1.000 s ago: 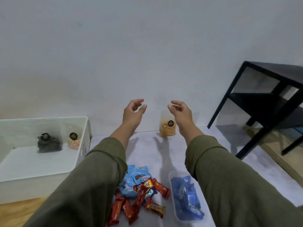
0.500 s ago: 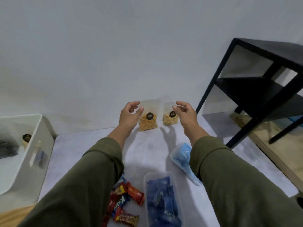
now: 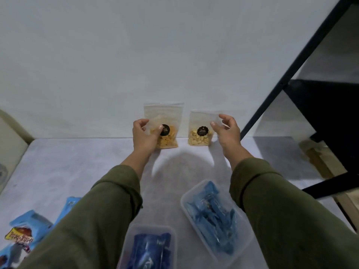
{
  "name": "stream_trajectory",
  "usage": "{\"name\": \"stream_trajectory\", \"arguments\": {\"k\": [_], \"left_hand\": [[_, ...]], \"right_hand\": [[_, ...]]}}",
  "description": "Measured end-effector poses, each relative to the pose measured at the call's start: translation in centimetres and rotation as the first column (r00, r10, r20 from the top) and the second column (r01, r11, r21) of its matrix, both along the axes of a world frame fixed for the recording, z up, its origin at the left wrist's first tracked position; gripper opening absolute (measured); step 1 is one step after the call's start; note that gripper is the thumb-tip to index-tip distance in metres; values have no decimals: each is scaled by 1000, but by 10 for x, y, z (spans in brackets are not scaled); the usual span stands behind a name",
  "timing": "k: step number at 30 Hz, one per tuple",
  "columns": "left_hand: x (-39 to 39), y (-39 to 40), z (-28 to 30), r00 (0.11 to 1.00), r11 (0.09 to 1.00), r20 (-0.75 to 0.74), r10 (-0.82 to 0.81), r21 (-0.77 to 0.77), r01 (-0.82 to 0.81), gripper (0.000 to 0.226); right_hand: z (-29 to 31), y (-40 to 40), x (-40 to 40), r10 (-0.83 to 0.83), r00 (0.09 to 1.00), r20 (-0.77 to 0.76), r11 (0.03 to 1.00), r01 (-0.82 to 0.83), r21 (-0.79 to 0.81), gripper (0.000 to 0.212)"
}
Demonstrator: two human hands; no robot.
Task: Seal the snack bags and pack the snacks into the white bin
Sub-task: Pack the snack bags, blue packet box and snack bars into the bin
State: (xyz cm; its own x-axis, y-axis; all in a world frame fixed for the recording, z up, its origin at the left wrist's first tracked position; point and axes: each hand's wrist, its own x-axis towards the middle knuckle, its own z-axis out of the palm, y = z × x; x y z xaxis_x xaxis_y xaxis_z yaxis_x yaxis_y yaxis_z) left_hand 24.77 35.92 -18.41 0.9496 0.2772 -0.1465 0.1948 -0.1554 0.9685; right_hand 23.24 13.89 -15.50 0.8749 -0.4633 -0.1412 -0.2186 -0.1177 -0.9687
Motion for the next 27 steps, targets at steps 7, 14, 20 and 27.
{"name": "stream_trajectory", "arguments": {"k": [7,14,20,27], "left_hand": [[11,-10,-1,996,994,-9,90,-59,-90,62],[18,-12,-1,992,992,15,121,21,-122,49],[16,-15,9,996,998,73,57,-14,-56,14],[4,-5,28,995,990,104,14,-140,1,10]], "right_hand": [[-9,-9,13,6,1000,4,996,-6,85,53],[-13,-15,23,15,999,-44,997,-12,70,39],[-11,-11,20,62,998,2,995,-62,79,7],[12,6,6,73,997,13,989,-75,124,5]]}}
